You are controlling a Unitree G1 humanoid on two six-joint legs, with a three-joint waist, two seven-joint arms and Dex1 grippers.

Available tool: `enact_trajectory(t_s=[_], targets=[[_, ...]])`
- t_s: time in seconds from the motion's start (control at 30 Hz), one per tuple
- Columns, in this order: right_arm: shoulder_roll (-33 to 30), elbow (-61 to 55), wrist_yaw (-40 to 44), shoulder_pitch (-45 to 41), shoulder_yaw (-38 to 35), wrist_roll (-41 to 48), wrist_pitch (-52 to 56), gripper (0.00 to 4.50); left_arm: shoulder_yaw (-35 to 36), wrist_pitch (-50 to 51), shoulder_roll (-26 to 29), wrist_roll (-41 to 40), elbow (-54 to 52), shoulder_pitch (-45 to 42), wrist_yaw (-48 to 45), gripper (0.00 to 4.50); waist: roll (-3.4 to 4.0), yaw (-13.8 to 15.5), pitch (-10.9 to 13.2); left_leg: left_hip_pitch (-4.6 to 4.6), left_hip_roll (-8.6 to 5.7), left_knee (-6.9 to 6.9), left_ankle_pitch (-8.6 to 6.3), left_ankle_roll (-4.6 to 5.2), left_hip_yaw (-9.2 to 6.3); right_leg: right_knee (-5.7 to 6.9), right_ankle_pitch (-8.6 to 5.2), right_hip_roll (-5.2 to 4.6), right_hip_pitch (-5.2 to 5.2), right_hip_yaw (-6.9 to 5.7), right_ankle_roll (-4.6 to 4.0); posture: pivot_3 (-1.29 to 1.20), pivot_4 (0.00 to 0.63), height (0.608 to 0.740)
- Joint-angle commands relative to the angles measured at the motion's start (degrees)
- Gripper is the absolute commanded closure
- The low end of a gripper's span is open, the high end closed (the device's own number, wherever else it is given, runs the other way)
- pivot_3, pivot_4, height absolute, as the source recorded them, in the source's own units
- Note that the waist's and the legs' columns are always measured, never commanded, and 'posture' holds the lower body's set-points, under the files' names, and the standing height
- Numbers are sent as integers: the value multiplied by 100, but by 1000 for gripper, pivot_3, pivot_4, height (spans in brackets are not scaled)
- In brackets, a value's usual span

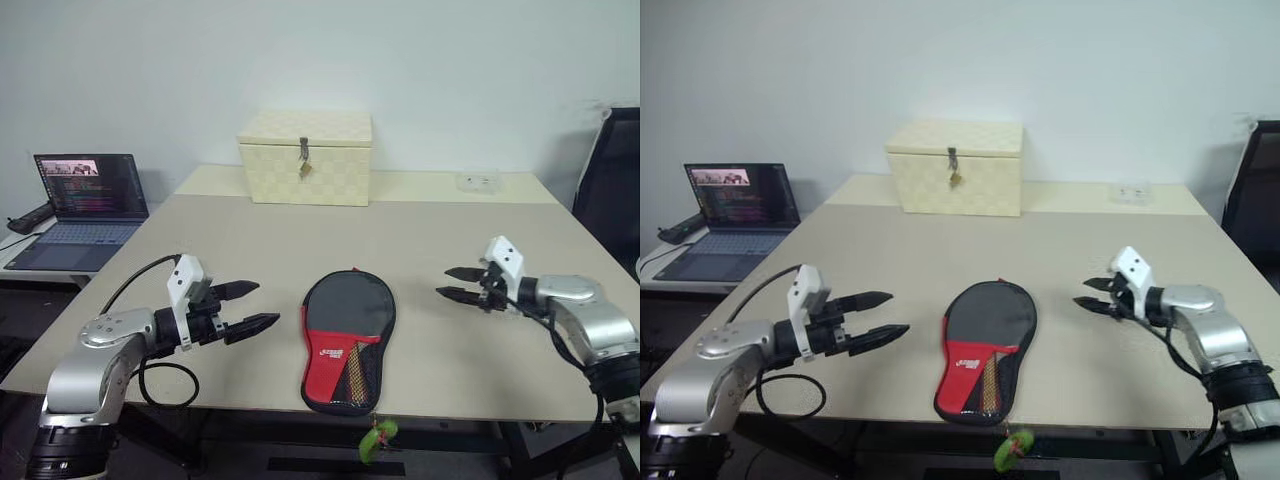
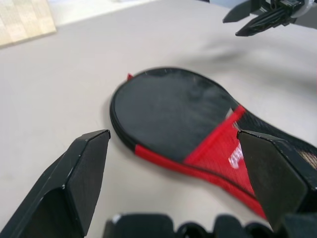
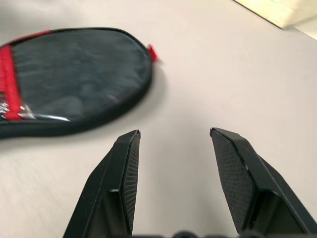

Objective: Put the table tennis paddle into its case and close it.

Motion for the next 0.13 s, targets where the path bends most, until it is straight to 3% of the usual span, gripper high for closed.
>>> enact_trajectory(t_s=[0.03, 0.13], targets=[[-329, -773, 416, 369, -202, 156, 385, 2064, -2, -215, 201, -72, 212, -52, -203, 0, 3, -7, 1, 0, 0, -5, 0, 0, 2, 0, 0, 0, -3, 2, -1, 0, 150, 740], [-625, -1209, 734, 703, -259, 237, 650, 2064, -186, -299, 143, -10, 430, -263, -187, 0, 3, -5, 2, 0, 1, -21, 0, 0, 1, -4, -4, -1, -7, 1, -6, 0, 150, 740]])
